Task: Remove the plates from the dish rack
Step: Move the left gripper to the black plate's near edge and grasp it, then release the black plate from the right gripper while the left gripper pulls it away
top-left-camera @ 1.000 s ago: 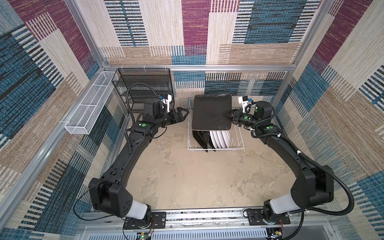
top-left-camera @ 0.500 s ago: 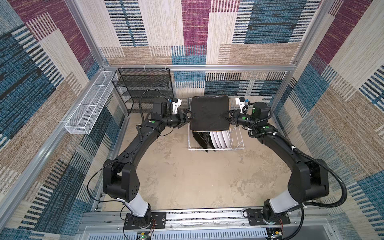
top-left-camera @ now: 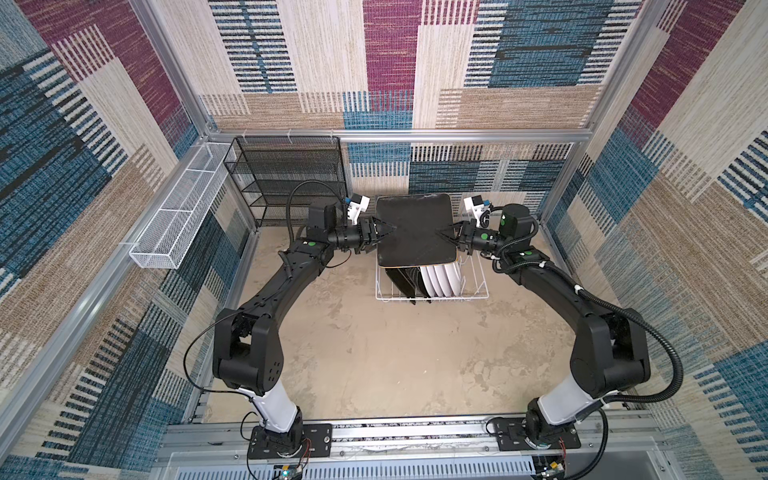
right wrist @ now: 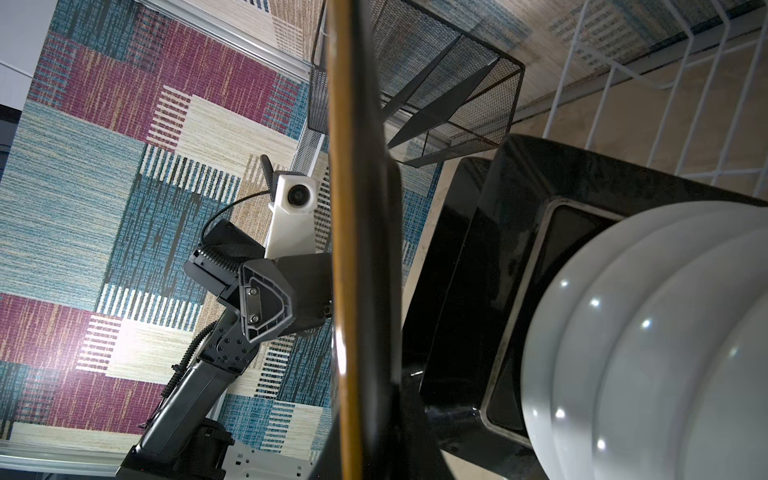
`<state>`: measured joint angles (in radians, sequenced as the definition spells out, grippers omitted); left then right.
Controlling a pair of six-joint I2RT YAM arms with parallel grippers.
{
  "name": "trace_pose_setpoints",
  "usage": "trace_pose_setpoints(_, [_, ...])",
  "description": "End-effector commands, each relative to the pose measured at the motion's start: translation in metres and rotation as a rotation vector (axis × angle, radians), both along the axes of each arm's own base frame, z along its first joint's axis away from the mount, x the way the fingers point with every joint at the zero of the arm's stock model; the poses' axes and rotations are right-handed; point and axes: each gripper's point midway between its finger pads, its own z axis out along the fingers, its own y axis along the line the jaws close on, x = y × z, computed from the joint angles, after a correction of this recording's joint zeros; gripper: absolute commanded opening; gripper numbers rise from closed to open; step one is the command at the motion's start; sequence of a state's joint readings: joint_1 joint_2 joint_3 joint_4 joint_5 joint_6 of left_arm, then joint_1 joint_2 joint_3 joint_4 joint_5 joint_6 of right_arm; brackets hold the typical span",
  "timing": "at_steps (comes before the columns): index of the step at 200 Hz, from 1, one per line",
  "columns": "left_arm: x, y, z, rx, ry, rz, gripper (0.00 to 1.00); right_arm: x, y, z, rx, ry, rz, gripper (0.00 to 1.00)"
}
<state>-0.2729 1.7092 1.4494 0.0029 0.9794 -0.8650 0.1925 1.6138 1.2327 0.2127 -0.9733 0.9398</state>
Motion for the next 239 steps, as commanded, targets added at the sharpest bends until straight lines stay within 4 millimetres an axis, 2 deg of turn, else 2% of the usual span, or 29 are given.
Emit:
trace_pose_setpoints(1, [-0.005, -0.005, 0.010, -0.026, -0.027, -0.043, 0.53, -0.006, 0.005, 0.035, 0.046, -0.166, 0.056, 0.00])
trace_pose_setpoints(62, [-0.010, -0.004, 0.001, -0.007, -0.024, -0.056, 0.31, -0.001, 0.009, 0.024, 0.043, -0.145, 0.087, 0.00])
trace_pose_setpoints(84, [-0.011, -0.003, -0.001, -0.003, -0.027, -0.059, 0.30, -0.003, 0.010, 0.024, 0.038, -0.158, 0.104, 0.00])
trace_pose_setpoints(114, [-0.020, -0.007, 0.009, -0.016, -0.065, -0.106, 0.31, -0.004, 0.016, 0.019, 0.023, -0.153, 0.132, 0.00])
trace_pose_setpoints(146, [-0.022, -0.006, 0.011, -0.014, -0.068, -0.101, 0.31, -0.004, 0.022, 0.014, 0.024, -0.146, 0.146, 0.00])
trace_pose_setpoints(162, [-0.021, -0.005, 0.010, -0.018, -0.064, -0.094, 0.21, -0.004, 0.022, 0.013, 0.025, -0.142, 0.144, 0.00])
trace_pose_setpoints(184, [-0.019, -0.005, 0.010, -0.031, -0.063, -0.090, 0.15, -0.006, 0.024, 0.011, 0.028, -0.137, 0.135, 0.00])
trace_pose_setpoints(208, [-0.018, -0.005, 0.010, -0.038, -0.058, -0.082, 0.00, -0.008, 0.022, 0.008, 0.029, -0.129, 0.122, 0.00])
trace_pose_setpoints(239, [-0.016, -0.005, 0.010, -0.041, -0.054, -0.071, 0.00, -0.010, 0.021, 0.003, 0.037, -0.107, 0.114, 0.00])
